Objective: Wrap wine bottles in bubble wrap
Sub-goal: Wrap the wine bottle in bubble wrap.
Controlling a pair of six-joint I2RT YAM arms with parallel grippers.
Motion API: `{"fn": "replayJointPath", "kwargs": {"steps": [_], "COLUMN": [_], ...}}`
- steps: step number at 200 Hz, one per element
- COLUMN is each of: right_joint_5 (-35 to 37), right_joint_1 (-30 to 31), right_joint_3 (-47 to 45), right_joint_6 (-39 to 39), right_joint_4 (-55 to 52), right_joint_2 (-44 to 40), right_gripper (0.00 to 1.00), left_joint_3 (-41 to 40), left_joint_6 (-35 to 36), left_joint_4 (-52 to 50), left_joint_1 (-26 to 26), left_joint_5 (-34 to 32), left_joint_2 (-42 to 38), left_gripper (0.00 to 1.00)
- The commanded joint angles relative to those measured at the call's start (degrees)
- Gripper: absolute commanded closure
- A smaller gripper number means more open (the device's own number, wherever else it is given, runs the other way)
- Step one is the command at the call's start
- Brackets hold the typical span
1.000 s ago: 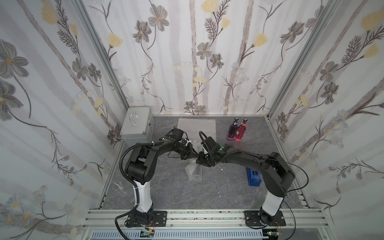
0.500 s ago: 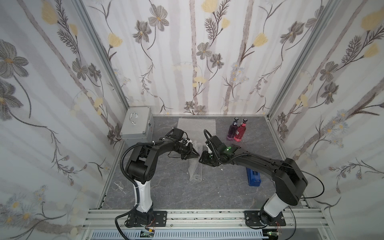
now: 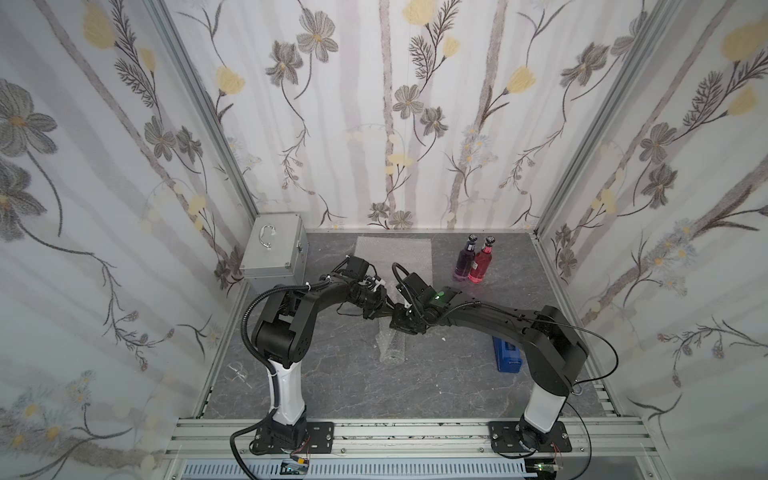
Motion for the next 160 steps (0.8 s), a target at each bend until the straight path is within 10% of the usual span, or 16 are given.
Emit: {"fn": "replayJointPath", "kwargs": {"steps": [1,43,125,160], "right_joint_5": [-0.69,-2.37,-4.31,-3.86], "right_joint_1": [0.01,0.14,0.23,0.19], "right_joint_3": [-2.19,-8.64,-12.2,-10.4], "right_joint_6": [0.56,1.11,-0.21,-1.11], "right_joint_4": [0.3,3.64,6.93,4.22], "right_joint_2": [-1.24,-5.21,-7.88,-7.72], "right_gripper": [0.83,0.98,0.9,0.73], "left_joint_3": [-0.13,-0.13,0.55,0.75], "left_joint_6": [0.13,0.25,0.28,0.47], "left_joint_4": [-5.14,-5.1,-5.39,-5.36], "left_joint_1": [-0.02,-0.11,-0.11,-0.87], "left_joint_5": [-6.53,-6.58,-5.95,-5.18], "left_joint_2": [0.73,0.97,0.7,0.31], "left_gripper": [0.83,0.83,0.8,0.95]}}
